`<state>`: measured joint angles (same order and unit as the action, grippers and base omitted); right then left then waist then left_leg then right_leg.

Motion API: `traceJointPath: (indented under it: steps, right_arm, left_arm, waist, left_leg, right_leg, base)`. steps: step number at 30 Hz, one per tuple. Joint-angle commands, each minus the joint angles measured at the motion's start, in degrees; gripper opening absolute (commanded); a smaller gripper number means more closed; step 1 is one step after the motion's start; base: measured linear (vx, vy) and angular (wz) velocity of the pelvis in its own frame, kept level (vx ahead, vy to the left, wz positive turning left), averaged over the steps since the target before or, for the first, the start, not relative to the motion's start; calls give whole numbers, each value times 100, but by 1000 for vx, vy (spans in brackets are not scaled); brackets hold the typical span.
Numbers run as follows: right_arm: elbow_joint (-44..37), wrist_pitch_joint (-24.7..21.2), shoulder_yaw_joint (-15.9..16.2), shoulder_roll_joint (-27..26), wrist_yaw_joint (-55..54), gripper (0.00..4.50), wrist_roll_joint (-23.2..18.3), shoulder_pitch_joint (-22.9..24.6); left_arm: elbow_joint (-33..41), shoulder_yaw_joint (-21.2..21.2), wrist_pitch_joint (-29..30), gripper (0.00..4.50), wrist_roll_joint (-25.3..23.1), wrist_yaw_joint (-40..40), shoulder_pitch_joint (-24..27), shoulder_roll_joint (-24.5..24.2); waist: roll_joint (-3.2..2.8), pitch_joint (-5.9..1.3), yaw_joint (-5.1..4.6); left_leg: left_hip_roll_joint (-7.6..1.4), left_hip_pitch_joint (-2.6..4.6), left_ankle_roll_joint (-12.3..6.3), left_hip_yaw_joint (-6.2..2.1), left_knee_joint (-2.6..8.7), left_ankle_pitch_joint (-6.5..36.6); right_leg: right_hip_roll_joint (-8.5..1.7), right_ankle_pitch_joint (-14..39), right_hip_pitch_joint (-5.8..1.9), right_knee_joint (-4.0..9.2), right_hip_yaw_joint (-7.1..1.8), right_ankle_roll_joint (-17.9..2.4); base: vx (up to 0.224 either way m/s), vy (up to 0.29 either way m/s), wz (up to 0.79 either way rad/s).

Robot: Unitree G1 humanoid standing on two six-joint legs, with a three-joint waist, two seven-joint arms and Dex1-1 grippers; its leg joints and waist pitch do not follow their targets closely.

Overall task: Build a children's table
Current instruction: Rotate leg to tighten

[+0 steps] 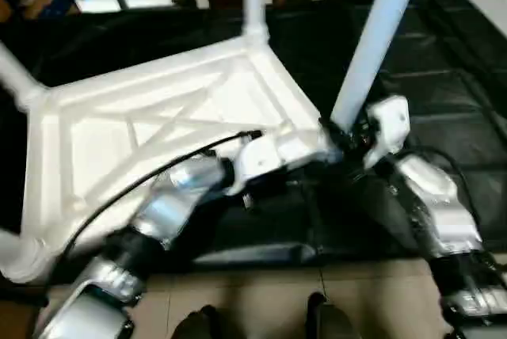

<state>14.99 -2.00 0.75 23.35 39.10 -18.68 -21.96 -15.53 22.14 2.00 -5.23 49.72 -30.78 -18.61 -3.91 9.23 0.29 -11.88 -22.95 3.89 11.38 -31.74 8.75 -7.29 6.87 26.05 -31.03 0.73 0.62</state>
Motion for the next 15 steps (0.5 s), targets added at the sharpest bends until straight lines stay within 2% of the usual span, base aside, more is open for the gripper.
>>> traceJointPath:
  steps: [1, 2, 3, 4, 5, 7, 8, 12, 15]
  right_arm:
    - [-563, -175, -200, 345, 538, 266, -410, 219]
    - [-811, -282, -281, 530, 781, 295, -592, 404]
    - [-1011, -395, -363, 701, 1015, 295, -751, 582]
    - [-1164, -483, -429, 838, 1203, 303, -874, 725]
    - [-1289, -564, -484, 961, 1348, 307, -966, 847]
    - [-1382, -641, -539, 1058, 1479, 326, -1045, 951]
    - [-1423, -667, -592, 1148, 1554, 339, -1066, 1038]
    - [-1499, -743, -665, 1363, 1741, 369, -1097, 1229]
    - [-1608, -783, -563, 1460, 1828, 369, -1090, 1284]
  left_arm:
    - [408, 113, -97, 0, 404, 635, 372, -158]
    - [614, 59, -31, 0, 543, 752, 485, -258]
    - [758, 16, -15, 0, 659, 846, 583, -340]
    - [866, -18, -8, 0, 757, 923, 662, -402]
    - [984, -64, 54, 0, 883, 998, 741, -437]
    - [1087, -106, 109, 0, 995, 1047, 808, -460]
    - [1208, -129, 182, 0, 1127, 1131, 879, -493]
    - [1538, -122, 302, 0, 1371, 1389, 1062, -593]
    - [1647, -109, 388, 0, 1374, 1461, 1095, -628]
  waist:
    - [102, -396, 55]
    - [96, -408, 55]
    - [72, -414, 66]
    - [85, -449, 96]
    - [84, -450, 109]
    - [48, -491, 163]
    - [37, -479, 171]
    - [38, -459, 180]
    - [47, -416, 174]
  left_leg:
    - [-17, 145, -683, 69, 378, 1675]
    - [-21, 138, -777, 82, 353, 1535]
    - [-20, 150, -807, 77, 346, 1426]
    - [-23, 129, -937, 65, 310, 1044]
    - [-20, 110, -1016, 65, 307, 884]
    - [-9, 133, -1239, 76, 239, 404]
    - [-2, 124, -1276, 76, 231, 304]
    - [-2, 116, -1331, 76, 226, 278]
    - [-15, 123, -1173, 75, 261, 617]
  right_leg:
    - [111, 1232, -300, 256, 25, -1248]
    - [115, 1092, -284, 232, 21, -1306]
    - [110, 994, -294, 220, 20, -1333]
    - [116, 531, -343, 145, 20, -1420]
    - [122, 361, -354, 130, 23, -1458]
    - [136, -187, -344, 58, 23, -1609]
    - [140, -239, -342, 51, 28, -1629]
    - [109, -23, -366, 60, 41, -1598]
    - [89, 578, -365, 116, 36, -1463]
  base:
    - [80, -18, 10]
    - [103, -14, 11]
    - [104, -8, 8]
    - [104, -8, 8]
    - [94, 3, 1]
    - [78, 3, 1]
    - [57, 0, 3]
    - [0, 0, 0]
    - [0, 0, 0]
